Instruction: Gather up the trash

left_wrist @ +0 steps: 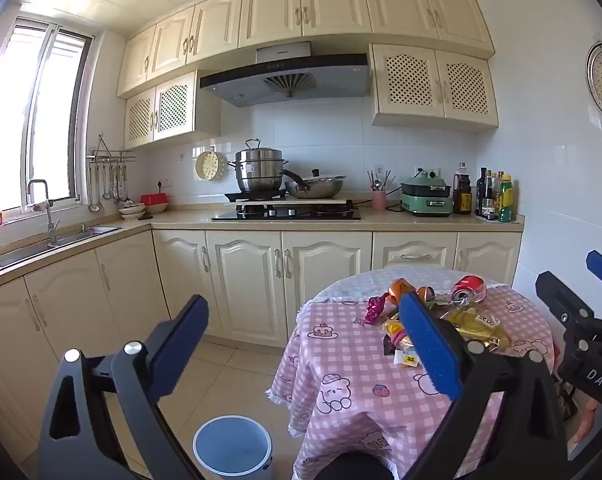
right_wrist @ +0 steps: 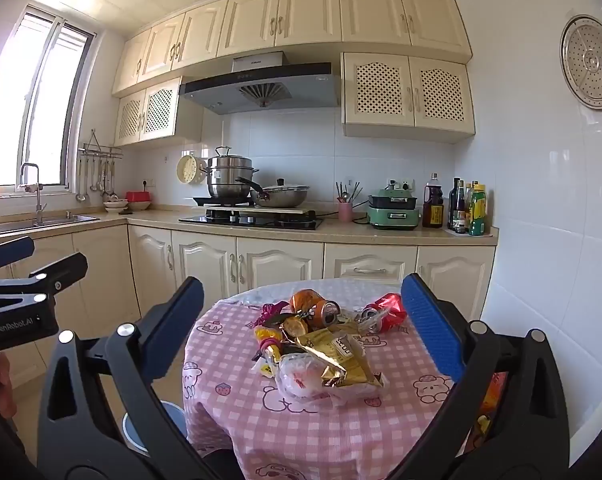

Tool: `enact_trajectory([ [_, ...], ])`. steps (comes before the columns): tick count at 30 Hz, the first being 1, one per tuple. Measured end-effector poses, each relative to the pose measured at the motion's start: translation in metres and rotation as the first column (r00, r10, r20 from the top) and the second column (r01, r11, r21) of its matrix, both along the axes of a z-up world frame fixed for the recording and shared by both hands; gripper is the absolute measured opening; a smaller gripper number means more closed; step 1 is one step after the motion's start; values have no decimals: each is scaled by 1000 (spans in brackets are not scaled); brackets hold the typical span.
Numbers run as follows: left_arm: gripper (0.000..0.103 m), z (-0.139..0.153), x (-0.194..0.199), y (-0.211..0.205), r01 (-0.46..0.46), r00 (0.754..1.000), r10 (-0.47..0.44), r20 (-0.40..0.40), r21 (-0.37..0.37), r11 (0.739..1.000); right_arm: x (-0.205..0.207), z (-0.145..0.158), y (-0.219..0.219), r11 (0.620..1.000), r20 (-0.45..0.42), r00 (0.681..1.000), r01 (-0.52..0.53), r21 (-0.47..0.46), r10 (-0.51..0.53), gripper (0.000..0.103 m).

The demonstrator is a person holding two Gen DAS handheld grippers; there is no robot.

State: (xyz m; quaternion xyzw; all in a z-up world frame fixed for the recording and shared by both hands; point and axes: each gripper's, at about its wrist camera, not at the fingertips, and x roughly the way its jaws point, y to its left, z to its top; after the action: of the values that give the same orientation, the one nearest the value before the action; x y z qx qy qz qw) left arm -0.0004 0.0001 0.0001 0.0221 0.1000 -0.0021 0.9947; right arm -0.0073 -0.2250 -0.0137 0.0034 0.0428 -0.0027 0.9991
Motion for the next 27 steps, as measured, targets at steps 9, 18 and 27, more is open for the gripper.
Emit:
enact_trajectory([
  [9,94,1,-5,0,-1,1000,1,1,1,1000,1,0,1,1000,-4,1000,-3,-1,3,97],
  [18,94,-1,0,-1,3,1000,-3,-11,-1,1000,2,-3,-1,1000,-3,1000,-1,-1,1,97],
  [27,94,0,-1,-2,2,1000,-2,-15,0,1000,3,-8,-1,1000,-13,1000,3,-2,-3,97],
])
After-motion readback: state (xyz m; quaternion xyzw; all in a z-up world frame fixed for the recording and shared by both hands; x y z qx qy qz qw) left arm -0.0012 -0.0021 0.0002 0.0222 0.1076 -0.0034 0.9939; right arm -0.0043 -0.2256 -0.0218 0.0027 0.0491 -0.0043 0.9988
